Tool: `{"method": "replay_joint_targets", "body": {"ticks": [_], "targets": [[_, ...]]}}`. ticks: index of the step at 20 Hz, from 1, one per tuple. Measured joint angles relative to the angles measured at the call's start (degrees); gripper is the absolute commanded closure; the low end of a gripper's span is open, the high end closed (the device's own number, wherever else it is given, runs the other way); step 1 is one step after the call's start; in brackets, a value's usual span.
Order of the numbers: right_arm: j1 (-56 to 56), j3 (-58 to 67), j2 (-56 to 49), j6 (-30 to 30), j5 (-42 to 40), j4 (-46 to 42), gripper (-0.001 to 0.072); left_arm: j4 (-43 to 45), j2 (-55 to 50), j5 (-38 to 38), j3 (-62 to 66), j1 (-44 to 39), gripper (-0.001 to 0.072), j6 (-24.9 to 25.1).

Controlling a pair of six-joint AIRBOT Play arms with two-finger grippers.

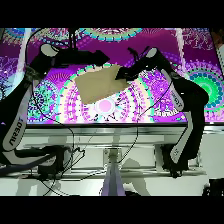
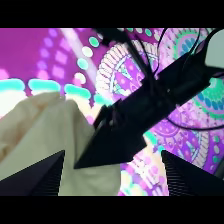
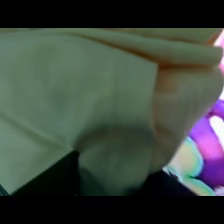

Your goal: Fold the clothes and pants, and hang the long-sleeved shirts on hangers.

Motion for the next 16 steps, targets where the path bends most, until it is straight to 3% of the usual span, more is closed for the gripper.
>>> {"method": "replay_joint_targets", "body": {"ticks": [1,7,9,10,13,16], "targets": [[0.92,0.15,-0.07,-0.37,-0.37,0.02,0.0702,2.1,0.96,-0.26,0.0,0.55,0.0119,-0.04],[-0.22,3.98,1.9,1.2,-1.9,-7.93,0.0702,24.72,11.76,-2.4,0.0,4.63,0.0144,-7.26],[-3.39,5.03,4.79,3.3,-2.14,-11.98,0.0702,34.25,16.61,-2.97,0.0,6.25,0.047,-10.27],[-5.55,5.35,6.67,4.39,-2.19,-13.94,0.0702,38.56,18.8,-3.61,0.0,6.93,0.0576,-11.56],[-13.92,5.86,13.42,7.63,-1.49,-19.67,0.0702,48.89,25.05,-4.61,0.0,9.01,0.0596,-14.45],[-24.35,6.05,20.09,12.04,0.68,-24.55,0.0702,53.13,29.2,-5.07,0.0,10.05,0.0596,-15.61]]}}
